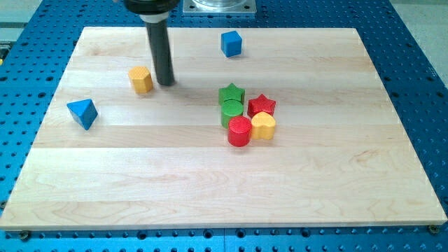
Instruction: Slightly push the cube to the top left side of the green star
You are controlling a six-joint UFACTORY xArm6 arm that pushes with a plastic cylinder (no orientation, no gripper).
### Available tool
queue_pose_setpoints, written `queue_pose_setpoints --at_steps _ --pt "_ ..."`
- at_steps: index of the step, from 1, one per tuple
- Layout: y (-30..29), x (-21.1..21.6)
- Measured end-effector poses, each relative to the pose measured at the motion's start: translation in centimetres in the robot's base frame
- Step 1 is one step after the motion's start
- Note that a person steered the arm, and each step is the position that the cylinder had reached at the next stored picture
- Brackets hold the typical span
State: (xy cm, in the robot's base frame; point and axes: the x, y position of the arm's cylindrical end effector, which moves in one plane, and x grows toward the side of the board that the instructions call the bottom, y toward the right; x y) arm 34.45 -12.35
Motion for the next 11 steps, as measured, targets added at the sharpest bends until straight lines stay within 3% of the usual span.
queue_pose_setpoints --at_steps 2,3,4,5,7,8,10,11 --pt "-10.4 2.0" --pt "-9.8 2.5" --pt "0.8 1.5" --pt "10.4 -2.2" --pt "24.4 -9.9" --pt "21.2 -12.5" --pt "4.7 -8.7" --pt "5.5 -8.9"
